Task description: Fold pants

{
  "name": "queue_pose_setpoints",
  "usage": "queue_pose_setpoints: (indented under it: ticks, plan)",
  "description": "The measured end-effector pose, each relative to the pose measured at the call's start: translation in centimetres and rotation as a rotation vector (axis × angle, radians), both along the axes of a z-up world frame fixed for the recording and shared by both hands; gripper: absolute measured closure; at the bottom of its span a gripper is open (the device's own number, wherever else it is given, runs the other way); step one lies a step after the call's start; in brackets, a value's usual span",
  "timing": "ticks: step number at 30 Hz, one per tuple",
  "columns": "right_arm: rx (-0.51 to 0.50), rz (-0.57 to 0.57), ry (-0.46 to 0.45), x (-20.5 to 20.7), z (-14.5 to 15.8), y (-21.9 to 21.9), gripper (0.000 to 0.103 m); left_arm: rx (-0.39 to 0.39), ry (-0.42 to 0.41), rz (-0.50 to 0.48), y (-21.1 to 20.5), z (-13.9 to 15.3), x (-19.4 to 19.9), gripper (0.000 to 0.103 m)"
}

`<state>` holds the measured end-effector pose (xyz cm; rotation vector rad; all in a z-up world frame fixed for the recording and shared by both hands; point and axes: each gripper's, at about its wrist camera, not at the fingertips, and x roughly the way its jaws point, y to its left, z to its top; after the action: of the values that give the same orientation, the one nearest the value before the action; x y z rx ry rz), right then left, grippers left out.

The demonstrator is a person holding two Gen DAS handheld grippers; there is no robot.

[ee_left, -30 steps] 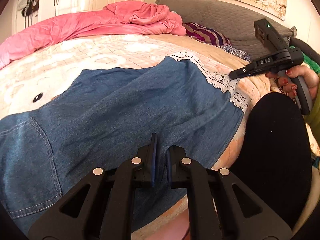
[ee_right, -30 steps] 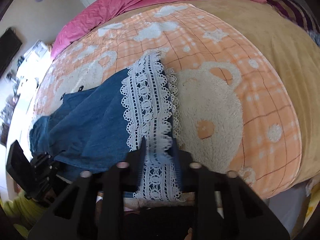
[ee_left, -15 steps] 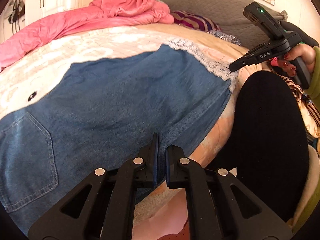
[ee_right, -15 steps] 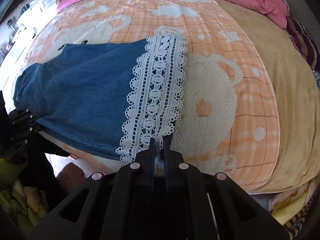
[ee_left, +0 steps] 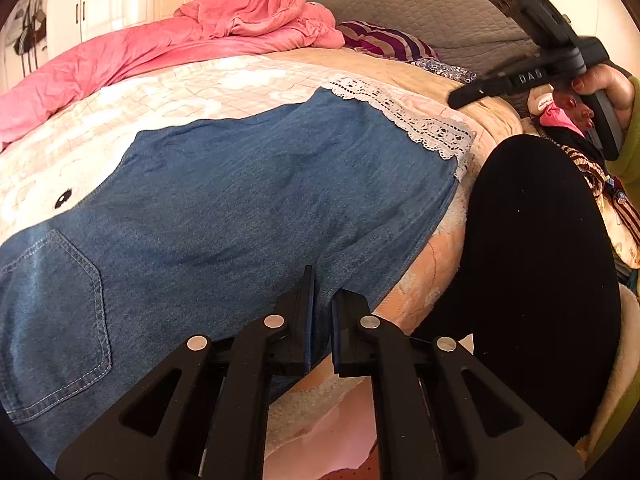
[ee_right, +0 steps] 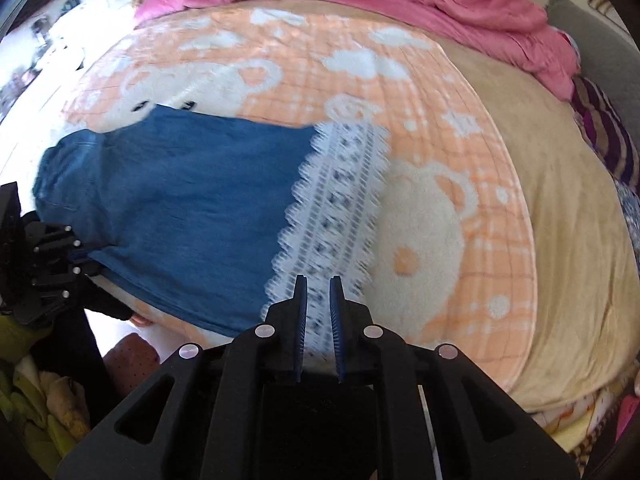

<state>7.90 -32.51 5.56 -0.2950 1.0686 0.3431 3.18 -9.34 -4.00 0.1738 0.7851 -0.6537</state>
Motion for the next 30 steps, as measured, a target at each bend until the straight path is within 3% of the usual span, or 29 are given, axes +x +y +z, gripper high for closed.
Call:
queue_pose_setpoints:
  ticks: [2,6,9,12,18,22,24,26,30]
  plan:
    - [-0.005,0.044,0.001,0.3,-0.2,1.0,0.082,0.002,0.003,-0.005,-0.1,0.0,0.0,0.101]
    - [-0.070,0.092,0.082,1.7,-2.2,2.4,0.078,0.002,0.021,-0.014,-0.2,-0.1,0.0,0.100]
    - [-0.144,0.129,0.163,2.0,-4.3,2.7,0.062,-0.007,0.030,-0.024,0.0,0.1,-0.3,0.099]
    - [-0.184,0.143,0.195,1.9,-5.7,2.9,0.058,-0.005,0.039,-0.035,0.0,0.0,-0.6,0.095]
    - [-0.170,0.150,0.192,1.6,-5.5,3.1,0.054,0.024,0.027,-0.034,-0.5,-0.5,-0.7,0.092]
    - [-0.037,0.135,0.108,0.7,-2.6,2.6,0.054,0.002,0.006,-0.064,-0.6,0.1,-1.5,0.087]
    - [0.039,0.148,0.058,0.1,-1.1,2.9,0.046,-0.011,0.014,-0.068,-0.6,0.2,-1.5,0.086]
    - [0.049,0.162,0.034,0.1,-0.8,3.5,0.041,-0.002,0.026,-0.059,-0.5,-0.1,-1.3,0.085]
    - [-0.025,0.131,0.134,1.9,-3.7,4.8,0.039,0.031,0.072,-0.065,-0.8,-1.2,-1.3,0.081]
